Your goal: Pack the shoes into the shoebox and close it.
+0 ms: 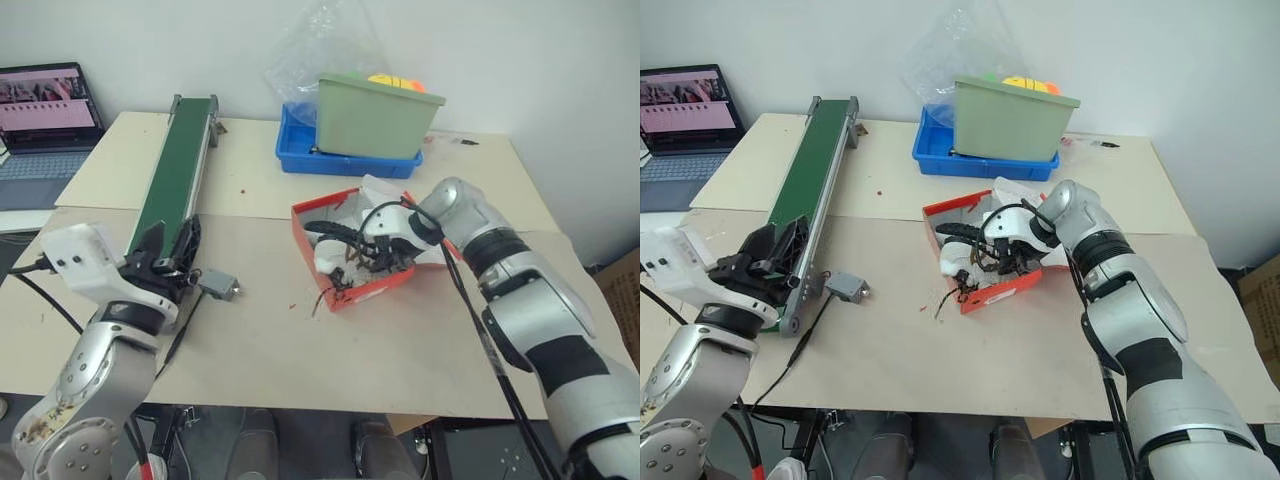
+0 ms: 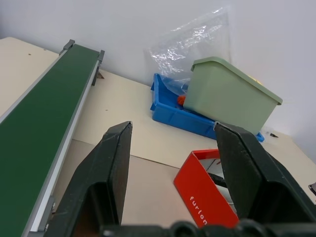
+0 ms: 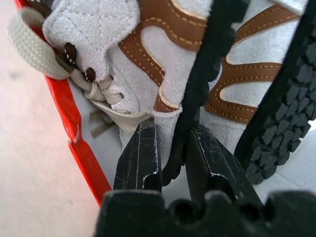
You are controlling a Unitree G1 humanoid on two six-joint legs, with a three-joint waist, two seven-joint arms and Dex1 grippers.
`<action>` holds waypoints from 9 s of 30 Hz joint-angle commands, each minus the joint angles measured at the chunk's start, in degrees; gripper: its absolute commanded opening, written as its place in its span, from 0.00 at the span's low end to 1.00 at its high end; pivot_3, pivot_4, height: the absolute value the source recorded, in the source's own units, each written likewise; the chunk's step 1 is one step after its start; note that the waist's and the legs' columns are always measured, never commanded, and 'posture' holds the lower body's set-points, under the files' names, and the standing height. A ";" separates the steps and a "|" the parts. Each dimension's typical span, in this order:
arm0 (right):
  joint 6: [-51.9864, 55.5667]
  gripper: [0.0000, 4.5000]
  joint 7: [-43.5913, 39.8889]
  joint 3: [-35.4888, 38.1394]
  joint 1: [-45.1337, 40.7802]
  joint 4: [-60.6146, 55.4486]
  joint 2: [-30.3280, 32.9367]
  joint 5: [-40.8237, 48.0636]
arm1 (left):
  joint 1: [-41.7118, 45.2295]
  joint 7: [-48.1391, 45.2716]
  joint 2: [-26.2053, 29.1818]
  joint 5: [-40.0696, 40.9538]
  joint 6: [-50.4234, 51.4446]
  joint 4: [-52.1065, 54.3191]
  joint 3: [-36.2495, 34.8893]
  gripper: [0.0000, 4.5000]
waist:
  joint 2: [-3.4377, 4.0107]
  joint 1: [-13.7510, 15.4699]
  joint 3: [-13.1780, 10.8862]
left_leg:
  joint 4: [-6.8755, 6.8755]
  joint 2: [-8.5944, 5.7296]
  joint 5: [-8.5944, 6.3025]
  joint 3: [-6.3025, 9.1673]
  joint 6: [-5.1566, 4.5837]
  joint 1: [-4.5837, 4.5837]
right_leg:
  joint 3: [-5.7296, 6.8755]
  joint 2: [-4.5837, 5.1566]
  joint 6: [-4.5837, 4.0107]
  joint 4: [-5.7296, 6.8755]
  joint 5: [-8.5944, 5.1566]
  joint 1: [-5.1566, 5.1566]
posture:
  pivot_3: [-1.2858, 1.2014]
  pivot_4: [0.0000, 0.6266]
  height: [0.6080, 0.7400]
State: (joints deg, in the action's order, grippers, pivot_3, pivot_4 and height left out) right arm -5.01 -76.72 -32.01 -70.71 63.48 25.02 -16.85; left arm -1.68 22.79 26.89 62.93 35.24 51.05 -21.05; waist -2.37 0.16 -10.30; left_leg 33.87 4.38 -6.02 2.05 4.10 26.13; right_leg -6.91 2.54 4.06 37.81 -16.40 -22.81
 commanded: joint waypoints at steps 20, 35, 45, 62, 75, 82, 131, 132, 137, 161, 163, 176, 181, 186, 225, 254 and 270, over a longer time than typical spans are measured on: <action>3.85 0.09 15.61 0.05 1.02 5.63 0.70 -9.78 | 1.77 -0.35 1.69 0.49 -1.35 1.98 0.52 0.63 | -0.03 -1.02 0.25 | 0.16 -0.05 -0.14 -0.01 0.65 -0.88 | -0.13 0.01 -0.04 -0.29 -0.10 0.71 | 0.52 0.24 1.00; 12.13 0.76 7.23 8.62 -2.30 0.09 0.78 -1.74 | 3.25 -1.04 1.42 0.22 -1.46 0.73 1.88 0.66 | 0.04 -1.19 0.22 | -0.15 -0.15 0.17 -0.01 0.18 -0.42 | -0.23 0.02 -0.04 -0.19 -0.11 0.56 | 0.52 0.24 1.00; 23.55 0.76 0.62 17.90 -7.39 -6.51 4.38 6.21 | 5.99 -3.71 1.39 -0.29 -1.22 -2.41 3.15 0.66 | 0.31 -1.36 0.02 | -0.18 -0.15 0.13 -0.01 0.15 -0.02 | -0.22 0.00 -0.01 -0.23 -0.15 0.19 | 0.52 0.24 1.00; 41.28 0.01 -7.23 16.19 3.43 -37.65 5.81 15.34 | 9.45 -7.35 2.92 -0.15 -0.03 -5.84 3.42 0.66 | 0.32 -1.33 0.02 | -0.15 -0.15 0.14 -0.01 0.14 0.17 | -0.23 0.00 0.00 -0.13 -0.16 -0.04 | 0.52 0.24 1.00; 43.08 0.01 -6.84 12.13 6.86 -44.49 4.49 18.39 | 9.85 -6.96 3.34 -0.67 0.44 -6.54 3.38 0.66 | 0.31 -1.20 0.02 | -0.14 -0.15 0.14 -0.01 0.14 0.18 | -0.22 0.00 0.00 -0.13 -0.16 -0.03 | 0.52 0.24 1.00; 30.19 0.01 2.58 9.46 3.47 -28.17 -1.01 12.60 | 9.60 -5.60 3.40 -0.10 0.64 -5.03 3.55 0.66 | 0.31 -1.44 0.02 | -0.13 -0.15 0.14 0.00 0.13 0.18 | -0.23 0.00 0.00 -0.12 -0.15 -0.04 | 0.52 0.24 1.00; 40.65 0.01 4.76 25.98 2.05 -31.38 5.53 20.45 | 14.98 -13.55 9.26 3.16 3.07 -10.33 6.14 0.66 | 0.32 -1.06 0.01 | -0.19 -0.15 0.14 0.05 0.14 0.20 | -0.16 -0.01 0.04 -0.07 -0.13 -0.02 | 0.52 0.24 1.00; 43.38 0.01 4.81 26.59 3.73 -34.20 6.87 21.40 | 15.31 -14.20 9.27 3.18 3.23 -10.65 6.56 0.66 | 0.32 -0.91 0.01 | -0.18 -0.15 0.14 0.05 0.14 0.21 | -0.15 -0.01 0.04 -0.07 -0.14 0.00 | 0.52 0.24 1.00; 59.27 0.01 7.21 33.50 13.94 -47.33 13.89 27.96 | 17.23 -19.30 9.60 3.47 5.19 -12.83 9.62 0.66 | 0.32 -0.72 0.01 | -0.11 -0.15 0.14 0.05 0.14 0.21 | -0.15 0.00 0.05 -0.12 -0.15 0.05 | 0.52 0.24 1.00; 49.50 0.01 30.45 50.52 43.04 -39.54 4.94 36.45 | 25.74 -51.19 27.13 -3.35 15.51 -19.62 13.73 0.66 | 0.35 -2.89 -0.02 | 0.00 -0.21 0.13 0.04 0.06 0.14 | -0.28 -0.01 0.20 -0.01 -0.26 0.12 | 0.52 0.24 1.00; 46.97 0.01 31.21 49.71 41.62 -36.39 3.84 36.06 | 25.75 -52.61 28.21 -4.02 15.92 -19.48 13.40 0.66 | 0.35 -3.12 -0.02 | -0.03 -0.21 0.13 0.04 0.06 0.14 | -0.28 -0.01 0.19 0.00 -0.26 0.11 | 0.52 0.24 1.00; 23.59 0.01 32.34 46.43 24.83 -4.70 1.62 31.41 | 27.04 -54.99 31.02 -4.61 19.41 -19.01 10.76 0.66 | 0.39 -4.12 -0.06 | -0.05 -0.21 0.13 0.05 0.06 0.13 | -0.27 -0.01 0.21 -0.01 -0.27 0.16 | 0.52 0.24 1.00; 19.82 0.01 32.32 46.40 20.77 -2.82 3.96 30.46 | 26.86 -54.29 29.94 -3.99 20.19 -18.45 10.41 0.66 | 0.40 -4.02 -0.07 | -0.04 -0.20 0.13 0.06 0.06 0.13 | -0.26 -0.01 0.21 0.01 -0.27 0.18 | 0.52 0.24 1.00; 21.15 0.01 30.15 45.64 17.93 -8.10 6.75 30.67 | 27.74 -54.76 28.27 -5.11 19.94 -18.95 11.94 0.66 | 0.45 -4.11 -0.11 | -0.03 -0.21 0.13 0.06 0.05 0.13 | -0.26 -0.01 0.21 0.04 -0.27 0.17 | 0.52 0.24 1.00; 31.26 0.01 18.29 21.43 5.74 -16.72 -4.07 28.37 | 14.79 -40.60 12.68 -9.90 20.66 -7.30 9.36 0.66 | 0.51 -4.13 -0.15 | 0.01 -0.21 0.13 0.09 0.04 0.08 | -0.25 -0.01 0.20 0.18 -0.26 0.17 | 0.52 0.24 1.00; 9.27 0.01 31.18 13.88 5.18 6.53 -14.50 5.90 | 9.96 -24.25 10.45 -11.90 26.44 -2.71 -0.70 0.66 | -0.01 -4.53 0.64 | 0.00 -0.21 -0.20 0.13 0.55 -1.96 | -0.21 0.02 0.00 0.13 -0.80 1.74 | 0.52 0.24 1.00; 18.55 0.01 13.51 24.10 -1.21 -5.53 -7.76 15.42 | 13.67 -28.07 11.40 -15.20 23.87 -7.44 4.35 0.66 | 0.20 -4.06 0.51 | -0.21 -0.24 0.08 0.18 0.12 -0.34 | -0.22 -0.03 0.00 0.23 -0.58 0.48 | 0.52 0.24 1.00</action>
State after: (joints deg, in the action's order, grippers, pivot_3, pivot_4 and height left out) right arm 12.35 -61.70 -9.30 -70.04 61.41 15.47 -2.98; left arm 10.93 -4.37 37.94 49.02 61.01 43.56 -17.02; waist -2.17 -3.91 -9.80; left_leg 33.64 4.14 -5.95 2.25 4.21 25.90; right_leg -7.12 2.51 4.06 38.04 -16.96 -22.42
